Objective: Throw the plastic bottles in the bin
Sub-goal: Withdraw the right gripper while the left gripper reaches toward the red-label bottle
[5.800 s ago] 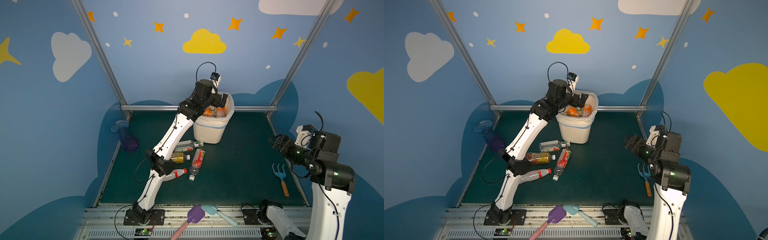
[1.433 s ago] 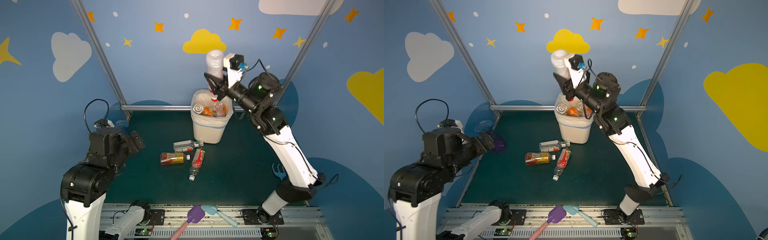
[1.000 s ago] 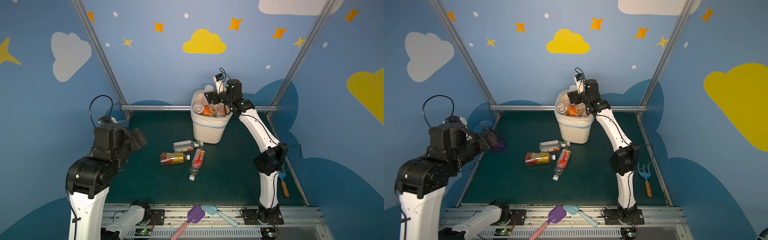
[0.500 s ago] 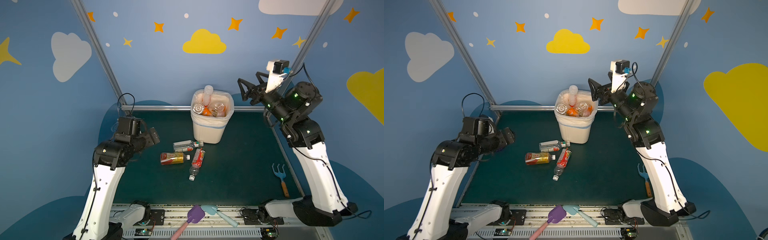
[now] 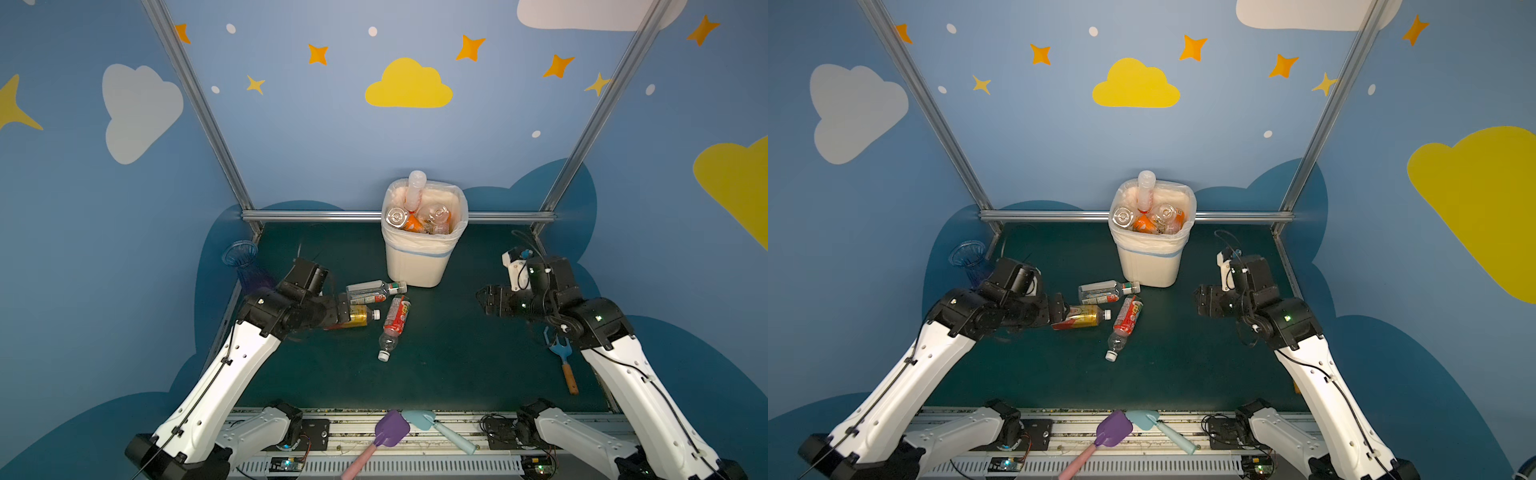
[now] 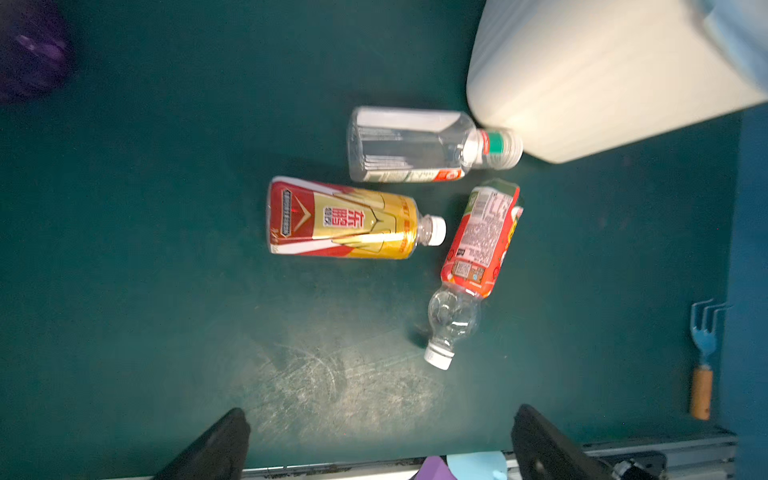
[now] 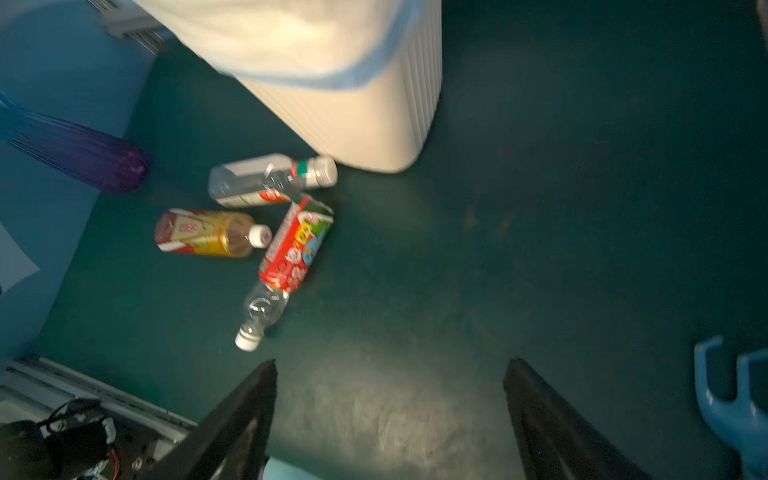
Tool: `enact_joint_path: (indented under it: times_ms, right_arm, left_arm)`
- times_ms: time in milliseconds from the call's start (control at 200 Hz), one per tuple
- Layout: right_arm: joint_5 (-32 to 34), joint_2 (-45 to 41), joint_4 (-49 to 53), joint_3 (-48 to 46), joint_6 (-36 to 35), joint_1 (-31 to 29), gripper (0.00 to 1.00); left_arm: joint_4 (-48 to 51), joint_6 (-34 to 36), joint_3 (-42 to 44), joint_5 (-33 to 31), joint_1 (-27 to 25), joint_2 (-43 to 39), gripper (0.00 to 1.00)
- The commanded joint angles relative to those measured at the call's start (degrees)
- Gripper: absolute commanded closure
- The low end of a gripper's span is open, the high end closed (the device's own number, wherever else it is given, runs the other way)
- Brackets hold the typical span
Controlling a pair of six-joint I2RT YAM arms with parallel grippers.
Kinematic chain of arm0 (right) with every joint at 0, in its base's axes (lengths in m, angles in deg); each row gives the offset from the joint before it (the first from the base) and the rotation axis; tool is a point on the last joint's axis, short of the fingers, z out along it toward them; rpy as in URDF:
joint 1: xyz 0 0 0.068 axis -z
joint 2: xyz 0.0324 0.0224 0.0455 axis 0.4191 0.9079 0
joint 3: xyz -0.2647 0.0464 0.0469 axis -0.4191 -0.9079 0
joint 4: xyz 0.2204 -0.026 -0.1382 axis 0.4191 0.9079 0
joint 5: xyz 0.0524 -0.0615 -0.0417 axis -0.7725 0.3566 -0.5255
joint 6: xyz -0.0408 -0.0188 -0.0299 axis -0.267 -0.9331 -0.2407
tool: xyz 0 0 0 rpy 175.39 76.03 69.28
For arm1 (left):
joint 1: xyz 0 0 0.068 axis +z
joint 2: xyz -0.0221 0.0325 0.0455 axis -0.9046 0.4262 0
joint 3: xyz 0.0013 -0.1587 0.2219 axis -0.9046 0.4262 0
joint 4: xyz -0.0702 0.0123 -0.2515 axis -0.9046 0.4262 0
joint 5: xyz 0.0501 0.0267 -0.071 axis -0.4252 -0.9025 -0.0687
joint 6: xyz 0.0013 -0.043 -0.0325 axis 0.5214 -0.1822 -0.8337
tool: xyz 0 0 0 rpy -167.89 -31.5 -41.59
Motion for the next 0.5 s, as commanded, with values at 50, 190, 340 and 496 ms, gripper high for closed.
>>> enact_joint_path:
  times_ms: [50,190,340,496]
  right_arm:
    - [-3.6,-2.4,2.4,-3.8,4.0,0.1,0.15]
    - [-4.9,-2.1,2.4,-5.1,5.3,0.1,0.15]
    - [-6.2,-2.4,3.1,-6.8,6.6,0.1,0.16]
    - [-8.8,-3.1,2.9,-8.4,8.6,0.0,0.20]
  left_arm:
    - [-2.7,-3.5,1.2,-4.4,-5.6,5.2,0.02]
    - [-4.2,-3.9,-1.3,-4.7,-7.9,11.4,0.06]
    - [-6.7,-1.6,-4.7,-4.3,-8.6,17.6,0.11]
    - [-8.2,0.7,-7.7,-3.0,-8.8,23.8,0.13]
